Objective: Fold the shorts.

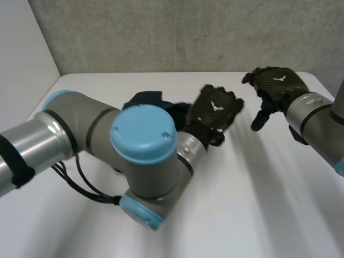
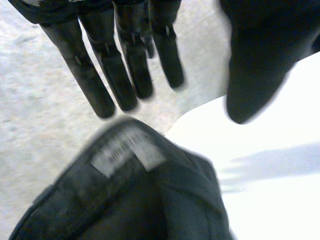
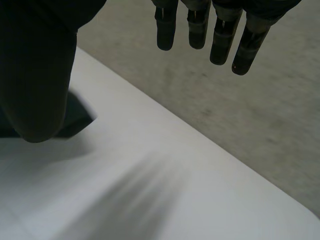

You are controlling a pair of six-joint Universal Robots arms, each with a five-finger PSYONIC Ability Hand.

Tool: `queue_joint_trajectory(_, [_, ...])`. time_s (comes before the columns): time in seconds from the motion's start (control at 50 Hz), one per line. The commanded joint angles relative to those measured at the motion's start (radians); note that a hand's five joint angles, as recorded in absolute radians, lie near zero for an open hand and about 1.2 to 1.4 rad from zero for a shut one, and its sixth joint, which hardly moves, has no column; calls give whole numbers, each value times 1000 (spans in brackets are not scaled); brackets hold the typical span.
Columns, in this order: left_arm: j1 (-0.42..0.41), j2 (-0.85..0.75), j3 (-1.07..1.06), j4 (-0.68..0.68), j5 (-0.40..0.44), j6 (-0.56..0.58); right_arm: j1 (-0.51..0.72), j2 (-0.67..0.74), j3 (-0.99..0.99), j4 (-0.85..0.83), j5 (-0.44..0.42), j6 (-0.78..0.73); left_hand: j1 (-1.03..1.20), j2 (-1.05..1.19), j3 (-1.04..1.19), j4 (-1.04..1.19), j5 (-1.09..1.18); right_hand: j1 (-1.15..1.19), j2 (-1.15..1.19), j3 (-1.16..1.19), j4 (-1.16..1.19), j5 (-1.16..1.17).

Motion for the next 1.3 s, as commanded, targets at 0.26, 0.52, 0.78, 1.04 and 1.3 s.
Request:
queue_joint_trajectory(0.26, [288, 395, -184, -113, -73, -21, -24, 2, -14, 53, -84, 12, -511, -581, -604, -601, -591, -26, -41, -33, -56, -74])
queue_joint_trajectory(0.52, [537, 293, -250, -274, 25, -7, 102, 150, 15, -80, -132, 357, -473, -543, -566, -563, -553, -26, -41, -33, -56, -74])
queue_joint_trajectory(0.78, [524, 126, -221, -369, 12, 62, 148, 425, -201, -122, 18, 293, 307, 237, 214, 217, 227, 1196, 1181, 1189, 1165, 1147])
queue_joint_trajectory(1.04, [272, 264, -225, -366, 4, -118, 126, 549, -573, -159, 34, 58, 584, 514, 490, 494, 504, 1196, 1181, 1189, 1165, 1148])
queue_joint_trajectory(1.3, [-4, 236, -199, -322, -39, -320, 82, 584, -702, -134, 47, 61, 584, 514, 490, 494, 504, 566, 552, 560, 536, 518])
